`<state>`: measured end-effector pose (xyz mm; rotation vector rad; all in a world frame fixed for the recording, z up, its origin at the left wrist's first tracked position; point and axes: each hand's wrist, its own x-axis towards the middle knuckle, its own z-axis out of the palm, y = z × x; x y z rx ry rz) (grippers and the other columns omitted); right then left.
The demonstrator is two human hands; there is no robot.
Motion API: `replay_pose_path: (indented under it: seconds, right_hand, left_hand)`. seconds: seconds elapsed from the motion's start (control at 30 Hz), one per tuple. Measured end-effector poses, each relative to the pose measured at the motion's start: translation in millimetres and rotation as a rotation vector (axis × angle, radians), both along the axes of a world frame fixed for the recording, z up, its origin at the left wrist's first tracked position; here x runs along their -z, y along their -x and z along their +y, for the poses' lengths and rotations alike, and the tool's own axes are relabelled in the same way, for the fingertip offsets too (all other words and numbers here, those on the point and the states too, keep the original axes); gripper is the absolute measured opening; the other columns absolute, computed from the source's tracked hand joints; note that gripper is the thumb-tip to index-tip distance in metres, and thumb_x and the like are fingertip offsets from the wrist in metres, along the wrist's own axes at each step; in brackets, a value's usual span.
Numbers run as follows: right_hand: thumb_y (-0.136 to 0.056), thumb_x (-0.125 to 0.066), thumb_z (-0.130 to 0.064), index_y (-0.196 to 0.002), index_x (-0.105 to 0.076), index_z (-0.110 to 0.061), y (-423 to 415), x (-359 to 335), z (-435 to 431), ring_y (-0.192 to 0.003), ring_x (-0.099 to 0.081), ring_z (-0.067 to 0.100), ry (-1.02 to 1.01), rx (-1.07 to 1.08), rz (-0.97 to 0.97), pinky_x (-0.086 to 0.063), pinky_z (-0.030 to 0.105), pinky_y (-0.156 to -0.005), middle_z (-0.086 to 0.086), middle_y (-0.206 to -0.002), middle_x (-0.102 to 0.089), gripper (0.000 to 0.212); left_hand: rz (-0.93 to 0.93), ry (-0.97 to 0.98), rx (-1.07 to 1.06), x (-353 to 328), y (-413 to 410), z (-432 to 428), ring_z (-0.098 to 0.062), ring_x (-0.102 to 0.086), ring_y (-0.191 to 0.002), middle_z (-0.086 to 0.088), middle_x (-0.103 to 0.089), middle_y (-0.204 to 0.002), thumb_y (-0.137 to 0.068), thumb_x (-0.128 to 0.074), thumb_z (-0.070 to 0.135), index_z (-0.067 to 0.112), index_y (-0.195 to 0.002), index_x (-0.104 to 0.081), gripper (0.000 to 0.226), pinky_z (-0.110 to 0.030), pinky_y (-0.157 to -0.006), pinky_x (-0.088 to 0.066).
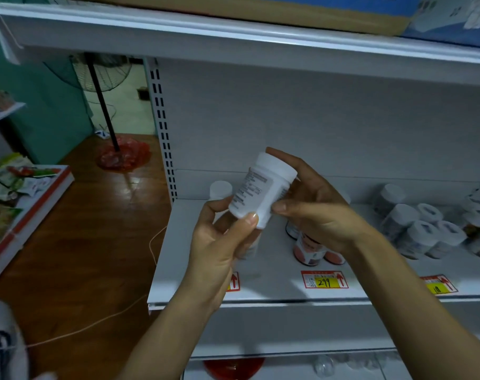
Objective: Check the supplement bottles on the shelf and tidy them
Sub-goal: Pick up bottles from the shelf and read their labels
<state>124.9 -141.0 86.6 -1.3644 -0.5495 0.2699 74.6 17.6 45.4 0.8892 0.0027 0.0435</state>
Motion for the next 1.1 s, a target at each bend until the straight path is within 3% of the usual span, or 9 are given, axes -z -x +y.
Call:
replay_pose_path:
  seconds: [0.2, 0.37, 0.43, 0.57, 0.63, 0.7, 0.9, 1.0, 1.1]
  right_hand:
    - [-0.075, -0.062, 0.009, -0.129, -0.053, -0.028, 1, -2, 4, -0.111, -0.061, 0.021, -0.002, 0.025, -0.014, -0.052, 0.031, -0.087, 0.0, -0.115, -0.066, 0.066]
    - [-0.074, -0.065, 0.006, -0.127, -0.054, -0.025, 3, -2, 10, -0.107, -0.063, 0.022, -0.022, 0.071, -0.036, -0.053, 0.033, -0.088, 0.003, -0.113, -0.065, 0.063]
    - [-0.071, -0.069, 0.008, -0.129, -0.054, -0.023, 2, -3, 7, -0.104, -0.062, 0.023, -0.062, 0.026, -0.015, -0.053, 0.033, -0.086, 0.007, -0.112, -0.063, 0.066]
    - [-0.071, -0.067, 0.008, -0.128, -0.054, -0.022, 0, -4, 2, -0.107, -0.059, 0.027, -0.071, -0.044, -0.012, -0.052, 0.036, -0.089, 0.014, -0.118, -0.059, 0.067]
    - [-0.073, -0.064, 0.012, -0.127, -0.054, -0.022, -2, -3, 3, -0.113, -0.058, 0.029, -0.047, -0.045, -0.019, -0.051, 0.037, -0.092, 0.018, -0.126, -0.057, 0.065]
    - [-0.073, -0.068, 0.008, -0.123, -0.059, -0.025, -4, -1, 4, -0.112, -0.059, 0.027, -0.052, -0.041, 0.004, -0.051, 0.035, -0.091, 0.012, -0.122, -0.061, 0.061]
    - [-0.074, -0.068, -0.014, -0.092, -0.064, -0.013, -15, -1, 17, -0.103, -0.067, 0.026, -0.042, 0.214, 0.082, -0.057, 0.034, -0.081, 0.005, -0.11, -0.07, 0.018]
    - [-0.077, -0.067, -0.01, -0.089, -0.061, -0.008, -24, -5, 22, -0.107, -0.066, 0.027, 0.006, 0.255, 0.087, -0.058, 0.038, -0.083, 0.007, -0.119, -0.068, 0.014]
    - [-0.084, -0.067, -0.005, -0.097, -0.061, -0.009, -31, -8, 27, -0.101, -0.068, 0.022, 0.16, 0.272, 0.017, -0.059, 0.034, -0.081, 0.009, -0.116, -0.066, 0.015]
  left_hand:
    - [-0.154, -0.209, -0.181, 1, 2, -2, -0.016, -0.069, -0.098, -0.009, -0.069, -0.107, -0.067, -0.081, 0.005, 0.012, -0.105, -0.053, 0.048, -0.022, -0.076, -0.054]
    - [-0.332, -0.446, -0.325, 11, 4, 1, -0.021, -0.062, -0.113, -0.006, -0.061, -0.121, -0.068, -0.079, 0.023, 0.023, -0.113, -0.052, 0.052, -0.032, -0.088, -0.054]
    - [-0.25, -0.318, -0.254, 7, 5, 2, -0.02, -0.064, -0.11, -0.007, -0.061, -0.121, -0.068, -0.076, 0.028, 0.022, -0.115, -0.051, 0.053, -0.027, -0.081, -0.055]
    - [0.133, 0.102, 0.119, -6, 4, 9, -0.028, -0.07, -0.097, -0.016, -0.07, -0.111, -0.076, -0.059, 0.046, 0.016, -0.117, -0.059, 0.051, -0.032, -0.076, -0.059]
    - [0.186, 0.164, 0.205, -8, 2, 13, -0.027, -0.072, -0.087, -0.017, -0.072, -0.103, -0.072, -0.058, 0.037, 0.014, -0.106, -0.064, 0.041, -0.028, -0.067, -0.06]
    - [0.144, 0.176, 0.149, -7, 0, 12, -0.025, -0.072, -0.089, -0.016, -0.072, -0.103, -0.071, -0.062, 0.026, 0.008, -0.1, -0.062, 0.034, -0.028, -0.067, -0.06]
    - [-0.203, -0.39, -0.297, 8, -12, 15, -0.011, -0.069, -0.096, 0.004, -0.07, -0.103, -0.07, -0.073, -0.007, 0.013, -0.1, -0.055, 0.04, -0.018, -0.073, -0.054]
    - [-0.259, -0.434, -0.305, 17, -23, 22, -0.008, -0.068, -0.1, 0.019, -0.07, -0.103, -0.068, -0.076, -0.003, 0.019, -0.101, -0.053, 0.045, -0.02, -0.077, -0.055]
    - [-0.312, -0.519, -0.339, 27, -31, 24, -0.007, -0.065, -0.106, 0.009, -0.065, -0.115, -0.067, -0.078, -0.005, 0.02, -0.107, -0.052, 0.054, -0.019, -0.081, -0.053]
